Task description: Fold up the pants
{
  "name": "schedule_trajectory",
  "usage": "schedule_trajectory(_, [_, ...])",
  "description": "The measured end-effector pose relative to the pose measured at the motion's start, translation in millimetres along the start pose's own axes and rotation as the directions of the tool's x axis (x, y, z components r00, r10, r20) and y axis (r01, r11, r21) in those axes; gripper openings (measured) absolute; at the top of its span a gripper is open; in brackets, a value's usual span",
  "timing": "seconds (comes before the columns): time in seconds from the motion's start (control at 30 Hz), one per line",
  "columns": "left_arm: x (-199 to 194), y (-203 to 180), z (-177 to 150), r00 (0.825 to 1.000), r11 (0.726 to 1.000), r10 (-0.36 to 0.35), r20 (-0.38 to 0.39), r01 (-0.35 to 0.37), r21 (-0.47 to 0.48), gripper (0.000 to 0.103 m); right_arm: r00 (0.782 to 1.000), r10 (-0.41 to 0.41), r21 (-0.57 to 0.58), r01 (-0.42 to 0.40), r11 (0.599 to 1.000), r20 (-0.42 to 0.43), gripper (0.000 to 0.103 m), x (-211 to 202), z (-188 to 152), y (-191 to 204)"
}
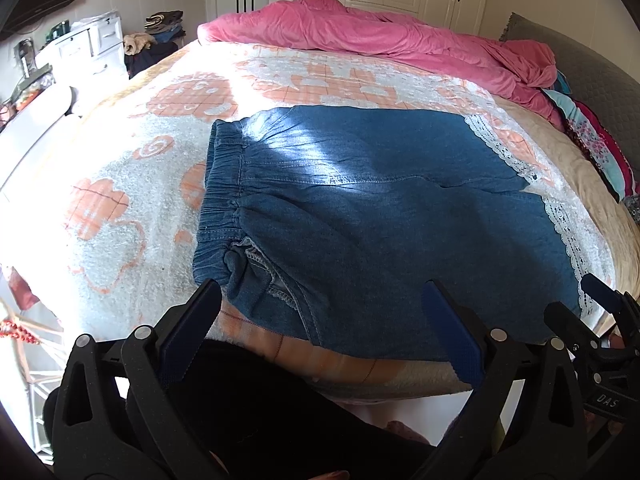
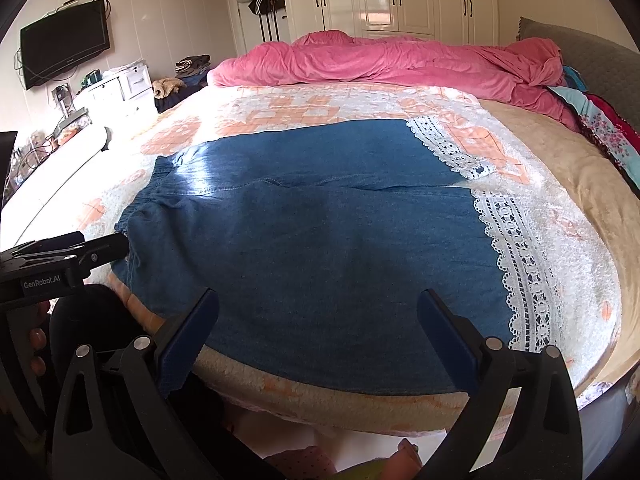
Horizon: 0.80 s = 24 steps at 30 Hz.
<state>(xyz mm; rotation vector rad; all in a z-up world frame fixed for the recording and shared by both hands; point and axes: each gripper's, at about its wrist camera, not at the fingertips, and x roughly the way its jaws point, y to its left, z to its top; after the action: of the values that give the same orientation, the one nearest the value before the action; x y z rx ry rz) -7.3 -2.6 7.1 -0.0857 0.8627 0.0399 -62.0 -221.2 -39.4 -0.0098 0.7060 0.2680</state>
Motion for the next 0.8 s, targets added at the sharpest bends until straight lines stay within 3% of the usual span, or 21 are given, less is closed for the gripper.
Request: schedule_trajectory(0.8, [3.4, 0.2, 1.4, 1.0, 1.0, -0.001, -0.002, 0.001, 0.001, 0.094, 1.0, 0.005, -0.03, -0.005, 1.0, 0.002, 0.099, 10.3, 13.9, 7.0])
